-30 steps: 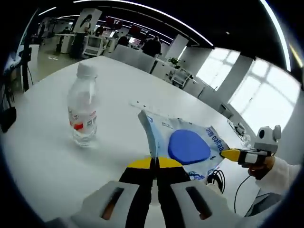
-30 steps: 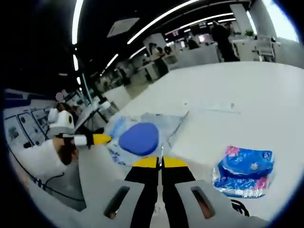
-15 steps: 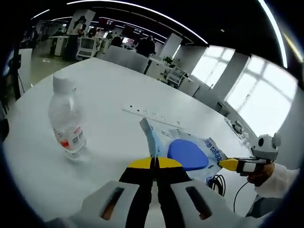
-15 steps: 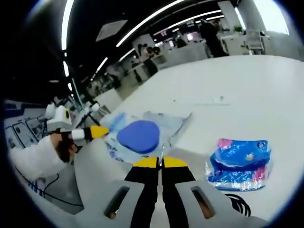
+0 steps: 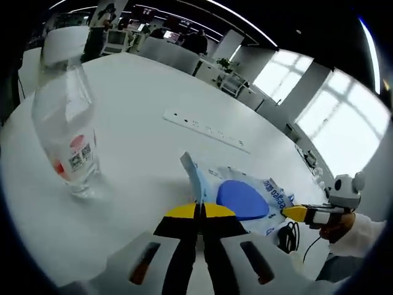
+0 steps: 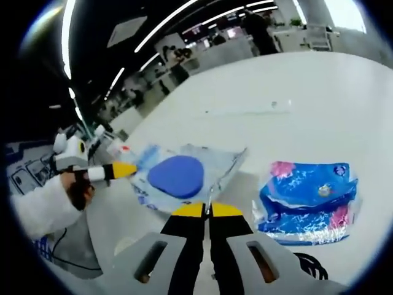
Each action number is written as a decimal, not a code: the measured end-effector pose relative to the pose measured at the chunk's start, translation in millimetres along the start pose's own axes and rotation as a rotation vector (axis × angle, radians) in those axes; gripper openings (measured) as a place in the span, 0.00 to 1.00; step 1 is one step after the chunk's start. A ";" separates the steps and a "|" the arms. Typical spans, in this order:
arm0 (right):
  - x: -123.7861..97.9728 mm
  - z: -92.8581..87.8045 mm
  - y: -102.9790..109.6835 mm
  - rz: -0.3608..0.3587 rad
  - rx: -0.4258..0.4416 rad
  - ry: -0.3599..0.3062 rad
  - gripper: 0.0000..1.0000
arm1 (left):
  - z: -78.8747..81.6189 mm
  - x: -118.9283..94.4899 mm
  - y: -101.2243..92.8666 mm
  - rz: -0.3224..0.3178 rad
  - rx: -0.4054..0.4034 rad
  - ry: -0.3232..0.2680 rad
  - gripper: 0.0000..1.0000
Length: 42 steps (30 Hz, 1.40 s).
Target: Arrange the tabletop items into an orderly group along one side of the table until the central work area is clear of visible clutter.
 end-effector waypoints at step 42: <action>-24.3 -0.9 0.4 -0.051 -0.136 0.017 0.23 | -17.2 -33.4 -6.0 0.047 -0.011 -0.014 0.46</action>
Point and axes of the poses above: the point that each gripper's makers call its tool centre point, and the gripper's own axes: x roughly forward along the fingers, y roughly to its left, z roughly out of its top, the point moved 2 cm from there along -x, roughly backward along the fingers, and after that the axes turned 4 degrees about -y, right-handed, at the moved point
